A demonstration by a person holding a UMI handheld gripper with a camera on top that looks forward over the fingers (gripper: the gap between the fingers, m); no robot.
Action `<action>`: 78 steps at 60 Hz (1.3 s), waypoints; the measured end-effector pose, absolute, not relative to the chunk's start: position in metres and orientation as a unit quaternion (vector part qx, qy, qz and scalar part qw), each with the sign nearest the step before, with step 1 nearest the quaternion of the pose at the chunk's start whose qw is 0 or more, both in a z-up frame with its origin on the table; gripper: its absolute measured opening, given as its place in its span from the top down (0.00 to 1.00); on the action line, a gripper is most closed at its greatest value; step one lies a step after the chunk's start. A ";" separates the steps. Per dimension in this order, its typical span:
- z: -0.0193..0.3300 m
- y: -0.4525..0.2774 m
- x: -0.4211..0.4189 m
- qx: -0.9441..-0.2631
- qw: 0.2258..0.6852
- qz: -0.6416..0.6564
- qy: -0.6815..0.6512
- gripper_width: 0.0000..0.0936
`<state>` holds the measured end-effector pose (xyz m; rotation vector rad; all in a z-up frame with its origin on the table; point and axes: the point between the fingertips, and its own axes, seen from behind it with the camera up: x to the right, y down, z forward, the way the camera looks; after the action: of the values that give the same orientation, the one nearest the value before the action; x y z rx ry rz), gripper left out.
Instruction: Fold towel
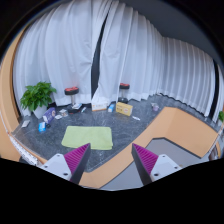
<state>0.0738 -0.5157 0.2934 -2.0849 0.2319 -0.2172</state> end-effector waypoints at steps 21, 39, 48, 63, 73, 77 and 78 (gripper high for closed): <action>0.201 -0.513 0.022 -0.886 0.455 -0.055 0.073 0.09; 0.100 -0.337 -0.132 -0.891 0.452 0.018 0.027 0.09; 0.051 -0.225 -0.162 -0.897 0.442 -0.001 0.027 0.09; -0.012 -0.119 -0.146 -0.901 0.426 -0.081 0.018 0.22; -0.010 -0.110 -0.143 -0.894 0.433 -0.111 -0.037 0.93; -0.011 -0.110 -0.143 -0.899 0.428 -0.091 -0.026 0.96; -0.011 -0.110 -0.144 -0.900 0.426 -0.086 -0.024 0.96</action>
<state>-0.1440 -0.1099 -0.0107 -2.2494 -0.0597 -0.2159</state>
